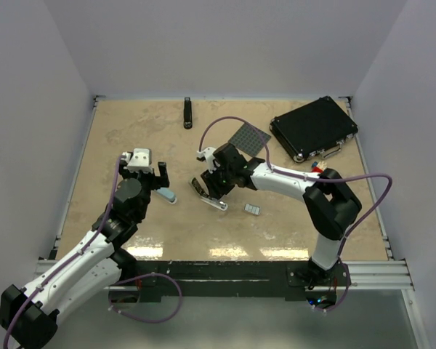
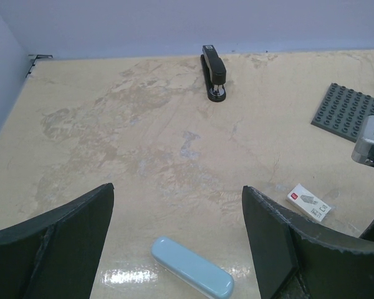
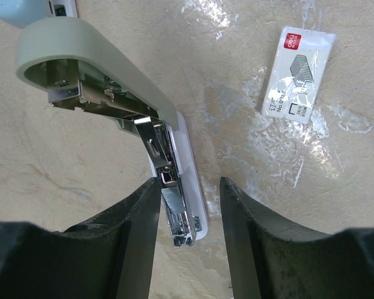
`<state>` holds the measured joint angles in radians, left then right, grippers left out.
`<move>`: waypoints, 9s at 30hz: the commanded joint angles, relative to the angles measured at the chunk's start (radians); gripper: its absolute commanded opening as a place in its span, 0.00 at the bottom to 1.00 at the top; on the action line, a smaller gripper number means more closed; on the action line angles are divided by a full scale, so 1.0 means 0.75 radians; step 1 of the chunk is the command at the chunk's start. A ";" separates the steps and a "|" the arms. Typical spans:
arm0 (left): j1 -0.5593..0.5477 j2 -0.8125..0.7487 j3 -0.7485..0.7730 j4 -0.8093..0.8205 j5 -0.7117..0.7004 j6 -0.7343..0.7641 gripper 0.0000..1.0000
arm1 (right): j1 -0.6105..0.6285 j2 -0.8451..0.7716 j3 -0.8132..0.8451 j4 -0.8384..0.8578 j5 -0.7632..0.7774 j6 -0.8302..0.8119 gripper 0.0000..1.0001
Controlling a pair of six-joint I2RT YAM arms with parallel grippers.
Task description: Load the staples into the stapler
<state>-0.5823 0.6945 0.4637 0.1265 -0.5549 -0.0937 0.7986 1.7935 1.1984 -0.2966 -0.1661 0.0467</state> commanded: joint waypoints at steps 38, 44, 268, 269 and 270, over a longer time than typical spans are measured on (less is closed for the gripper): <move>0.011 0.399 0.138 0.032 0.621 -0.196 0.88 | 0.083 -0.367 -0.516 0.473 0.097 0.169 0.47; 0.011 0.516 0.159 0.064 0.697 -0.202 0.87 | 0.109 -0.346 -0.594 0.608 0.209 0.181 0.47; 0.007 -0.509 0.161 -0.518 -0.557 -0.523 1.00 | -0.521 -1.923 -0.542 -0.181 0.950 0.410 0.97; 0.009 -0.505 0.161 -0.524 -0.547 -0.530 1.00 | -0.517 -1.929 -0.542 -0.183 0.956 0.410 0.97; 0.007 -0.503 0.163 -0.535 -0.547 -0.544 1.00 | -0.507 -1.933 -0.542 -0.187 0.960 0.410 0.97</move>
<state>-0.5827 0.3046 0.5674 -0.2436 -0.9722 -0.4343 0.3988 0.3592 0.7986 -0.4416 0.5365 0.3611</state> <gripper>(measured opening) 0.997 0.971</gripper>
